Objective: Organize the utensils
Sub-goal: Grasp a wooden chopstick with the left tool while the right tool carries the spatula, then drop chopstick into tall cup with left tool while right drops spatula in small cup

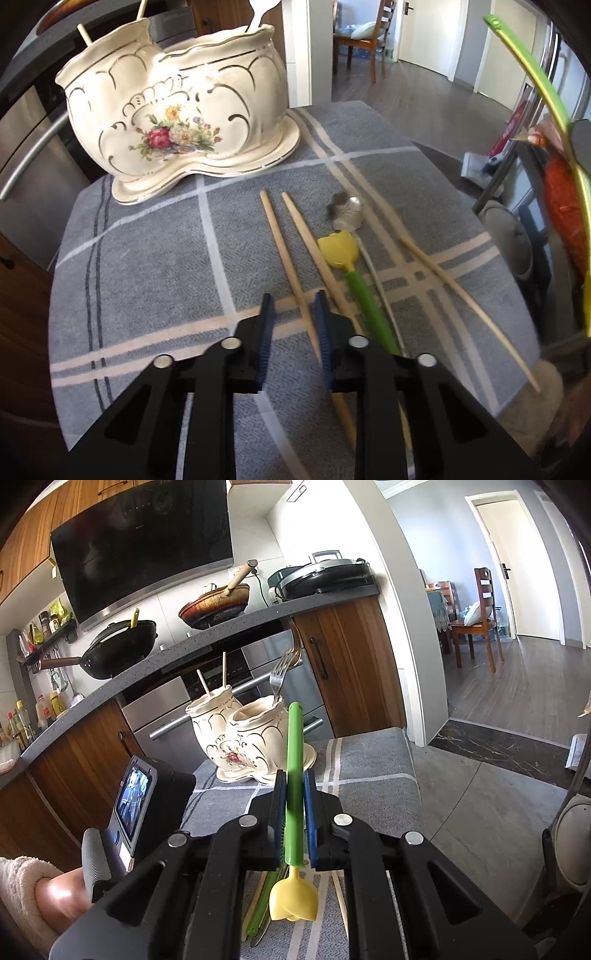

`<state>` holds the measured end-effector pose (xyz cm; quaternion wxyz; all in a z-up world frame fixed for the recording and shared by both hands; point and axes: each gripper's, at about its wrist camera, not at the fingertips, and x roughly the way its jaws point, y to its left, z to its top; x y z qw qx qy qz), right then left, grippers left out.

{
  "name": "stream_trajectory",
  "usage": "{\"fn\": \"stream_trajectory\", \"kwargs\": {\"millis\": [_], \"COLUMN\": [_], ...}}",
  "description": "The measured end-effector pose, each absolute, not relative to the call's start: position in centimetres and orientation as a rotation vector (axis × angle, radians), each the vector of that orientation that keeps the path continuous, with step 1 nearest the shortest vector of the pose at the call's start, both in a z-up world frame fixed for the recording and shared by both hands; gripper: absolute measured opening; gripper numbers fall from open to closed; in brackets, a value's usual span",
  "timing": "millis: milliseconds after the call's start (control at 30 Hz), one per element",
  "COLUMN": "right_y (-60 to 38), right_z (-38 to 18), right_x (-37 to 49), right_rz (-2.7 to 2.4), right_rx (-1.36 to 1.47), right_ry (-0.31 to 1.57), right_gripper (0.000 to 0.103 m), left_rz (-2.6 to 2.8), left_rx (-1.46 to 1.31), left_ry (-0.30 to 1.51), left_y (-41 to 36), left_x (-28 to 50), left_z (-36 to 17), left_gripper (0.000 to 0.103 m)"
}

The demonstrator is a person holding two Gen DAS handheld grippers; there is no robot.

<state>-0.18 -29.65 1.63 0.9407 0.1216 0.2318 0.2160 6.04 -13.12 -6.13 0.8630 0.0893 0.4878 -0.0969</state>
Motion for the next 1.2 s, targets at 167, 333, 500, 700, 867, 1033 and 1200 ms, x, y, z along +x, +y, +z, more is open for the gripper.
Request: {"fn": "stream_trajectory", "kwargs": {"millis": [167,333,500,700,867,1033,1200], "right_y": [-29.9,-29.8,-29.6,-27.9,-25.5,-22.4,-20.3], "right_z": [1.3,1.3,1.1,1.6,4.4,7.0,7.7], "right_x": [-0.1,-0.1,0.2,1.3,3.7,7.5,12.8], "right_rz": [0.442,0.442,0.428,0.450,0.500,0.569,0.633], "right_rx": [0.256,0.250,0.251,0.238,0.231,0.235,0.308], "right_ry": [0.478,0.477,0.486,0.482,0.404,0.314,0.294], "right_gripper": [0.009,0.009,0.009,0.009,0.009,0.009,0.009], "left_rz": [-0.210,-0.230,-0.253,-0.355,-0.349,-0.360,-0.330], "left_rx": [0.198,0.161,0.210,0.154,0.046,-0.044,-0.079], "left_ry": [1.032,1.036,0.954,0.714,0.483,0.279,0.167], "left_y": [-13.3,-11.8,-10.0,-7.0,-3.6,-1.1,0.5], "left_x": [6.6,6.2,3.8,0.8,1.4,4.7,9.5], "left_z": [-6.1,-5.9,-4.4,0.1,5.5,9.8,12.5], "left_gripper": [0.008,0.005,0.005,0.005,0.005,0.005,0.005]}}
